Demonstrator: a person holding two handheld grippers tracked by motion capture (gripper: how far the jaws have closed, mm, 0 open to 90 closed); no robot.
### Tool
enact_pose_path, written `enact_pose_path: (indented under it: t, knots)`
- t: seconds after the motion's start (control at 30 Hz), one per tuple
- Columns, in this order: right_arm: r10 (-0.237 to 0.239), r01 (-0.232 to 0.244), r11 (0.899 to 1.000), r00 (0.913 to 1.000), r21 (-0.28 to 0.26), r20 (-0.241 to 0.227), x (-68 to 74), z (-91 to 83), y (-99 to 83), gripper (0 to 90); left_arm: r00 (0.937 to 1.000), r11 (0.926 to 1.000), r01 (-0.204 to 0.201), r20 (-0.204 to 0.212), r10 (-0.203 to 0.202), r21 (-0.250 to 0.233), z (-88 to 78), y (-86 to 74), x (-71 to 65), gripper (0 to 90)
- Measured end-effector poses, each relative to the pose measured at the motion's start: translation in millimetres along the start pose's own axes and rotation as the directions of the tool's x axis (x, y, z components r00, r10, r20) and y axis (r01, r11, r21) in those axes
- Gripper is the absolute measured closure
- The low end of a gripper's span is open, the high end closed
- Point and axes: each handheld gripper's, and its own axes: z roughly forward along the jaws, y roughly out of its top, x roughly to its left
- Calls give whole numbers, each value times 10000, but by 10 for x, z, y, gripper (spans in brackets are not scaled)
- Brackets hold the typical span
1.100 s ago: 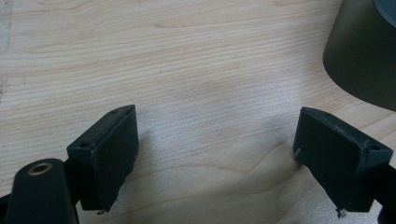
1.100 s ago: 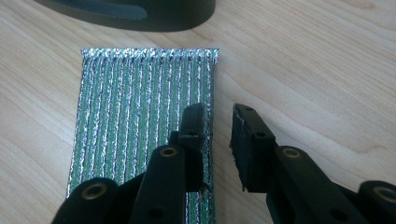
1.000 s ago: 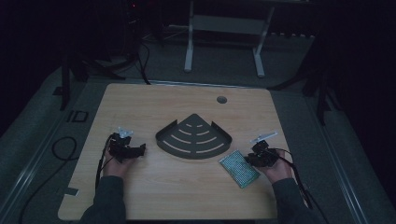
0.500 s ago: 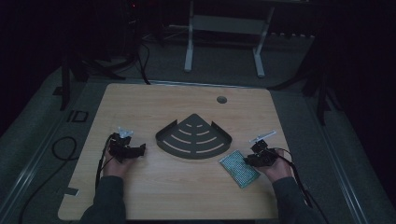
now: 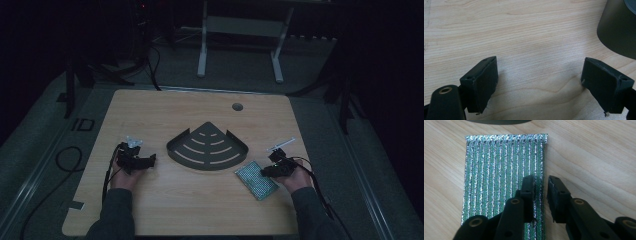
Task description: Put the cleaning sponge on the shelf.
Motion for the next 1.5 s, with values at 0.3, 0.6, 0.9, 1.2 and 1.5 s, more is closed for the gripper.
enact_pose_path:
  t: [0.3, 0.6, 0.9, 1.2, 1.5]
  knots:
    - [503, -481, 9985, 9939, 252, -983, -129, 23, 19, 791, 10000, 10000, 0, 0, 0, -1, 0, 0, 0, 145]
    - [507, -427, 9967, 9918, 694, -1176, -156, 30, 76, 833, 10000, 10000, -1, -3, 1, -2, 0, 0, 0, 145]
    - [7, 117, 9911, 9957, 1325, -931, -102, 17, 176, 890, 10000, 10000, 2, 1, -2, -3, 0, 0, 0, 145]
    - [-629, 704, 9824, 9968, 1728, -483, -28, -32, 251, 896, 10000, 10000, 2, 1, -2, -3, 0, 0, 0, 146]
    - [-946, 964, 9811, 9953, 1676, -190, -8, -181, 306, 896, 10000, 10000, 3, 2, -3, -2, 0, 0, 0, 145]
